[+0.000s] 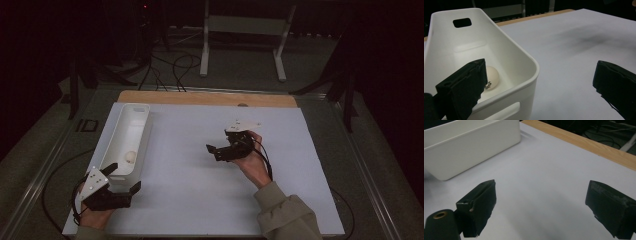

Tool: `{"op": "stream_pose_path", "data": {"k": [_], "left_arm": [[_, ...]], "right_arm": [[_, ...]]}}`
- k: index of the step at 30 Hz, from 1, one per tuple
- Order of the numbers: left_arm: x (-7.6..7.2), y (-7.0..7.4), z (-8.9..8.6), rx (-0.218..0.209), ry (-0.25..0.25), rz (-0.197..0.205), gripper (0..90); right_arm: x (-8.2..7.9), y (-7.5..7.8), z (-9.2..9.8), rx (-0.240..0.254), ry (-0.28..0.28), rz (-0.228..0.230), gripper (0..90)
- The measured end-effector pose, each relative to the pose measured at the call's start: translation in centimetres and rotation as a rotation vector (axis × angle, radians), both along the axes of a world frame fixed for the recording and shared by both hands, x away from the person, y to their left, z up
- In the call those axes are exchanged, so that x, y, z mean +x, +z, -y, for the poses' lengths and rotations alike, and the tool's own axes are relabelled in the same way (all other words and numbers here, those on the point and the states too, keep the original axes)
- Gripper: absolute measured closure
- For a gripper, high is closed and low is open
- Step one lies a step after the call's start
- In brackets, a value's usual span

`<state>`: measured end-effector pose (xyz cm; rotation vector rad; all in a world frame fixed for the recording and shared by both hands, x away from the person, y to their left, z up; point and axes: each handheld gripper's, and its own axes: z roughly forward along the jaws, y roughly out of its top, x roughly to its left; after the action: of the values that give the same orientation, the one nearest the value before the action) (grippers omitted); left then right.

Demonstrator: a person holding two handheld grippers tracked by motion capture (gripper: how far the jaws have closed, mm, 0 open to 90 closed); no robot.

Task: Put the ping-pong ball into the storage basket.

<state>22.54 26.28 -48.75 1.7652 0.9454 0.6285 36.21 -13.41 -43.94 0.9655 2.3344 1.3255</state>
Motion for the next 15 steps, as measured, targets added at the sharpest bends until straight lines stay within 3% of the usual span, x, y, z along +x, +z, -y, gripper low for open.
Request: {"op": "stream_pose_path", "data": {"k": [15], "left_arm": [[0.0,0.0,0.0,-0.003,0.001,0.0,0.1]], "right_arm": [[-1.6,0.0,3.7,-0.002,-0.048,0.023,9.2]]}}
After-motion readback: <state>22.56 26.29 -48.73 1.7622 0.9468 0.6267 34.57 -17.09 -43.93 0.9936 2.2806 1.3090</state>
